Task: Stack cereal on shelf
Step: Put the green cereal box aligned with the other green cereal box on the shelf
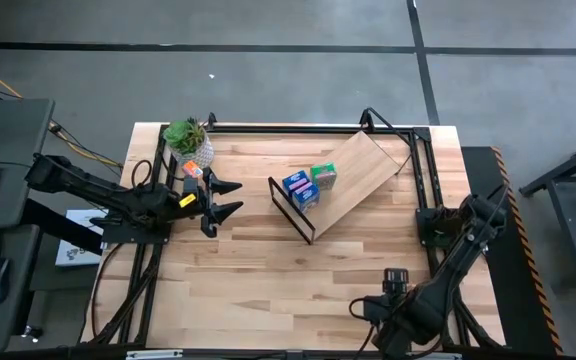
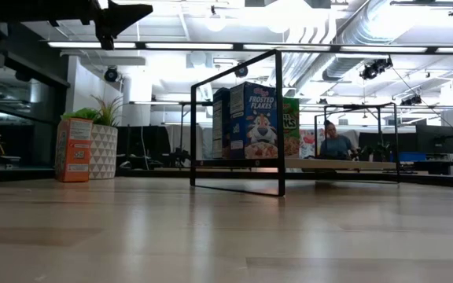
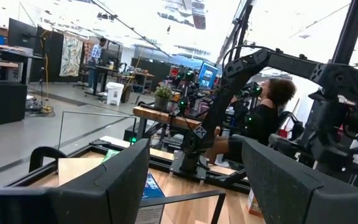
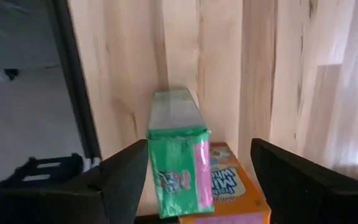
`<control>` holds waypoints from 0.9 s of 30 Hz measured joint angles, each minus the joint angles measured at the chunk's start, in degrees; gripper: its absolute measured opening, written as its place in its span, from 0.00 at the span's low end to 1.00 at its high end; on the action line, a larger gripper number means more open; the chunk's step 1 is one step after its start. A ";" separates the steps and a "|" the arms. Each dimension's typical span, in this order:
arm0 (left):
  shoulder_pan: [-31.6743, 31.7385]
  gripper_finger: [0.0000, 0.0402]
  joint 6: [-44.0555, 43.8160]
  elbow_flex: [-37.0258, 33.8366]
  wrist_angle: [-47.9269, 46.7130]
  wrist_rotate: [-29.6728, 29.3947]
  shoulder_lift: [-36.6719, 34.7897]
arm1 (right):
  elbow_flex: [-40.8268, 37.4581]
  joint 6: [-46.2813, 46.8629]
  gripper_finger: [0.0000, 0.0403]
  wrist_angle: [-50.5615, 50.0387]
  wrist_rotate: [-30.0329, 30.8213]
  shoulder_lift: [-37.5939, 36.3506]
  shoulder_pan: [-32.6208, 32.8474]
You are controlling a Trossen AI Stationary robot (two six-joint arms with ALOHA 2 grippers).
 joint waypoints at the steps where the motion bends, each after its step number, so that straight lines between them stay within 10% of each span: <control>1: 0.01 0.62 0.00 0.00 -0.02 0.02 0.00 | -0.69 0.10 0.69 0.02 -0.60 0.00 0.05; 27: 0.00 0.62 -0.02 0.00 -0.07 0.01 0.00 | -8.71 -0.18 0.69 4.28 -5.70 -1.27 0.31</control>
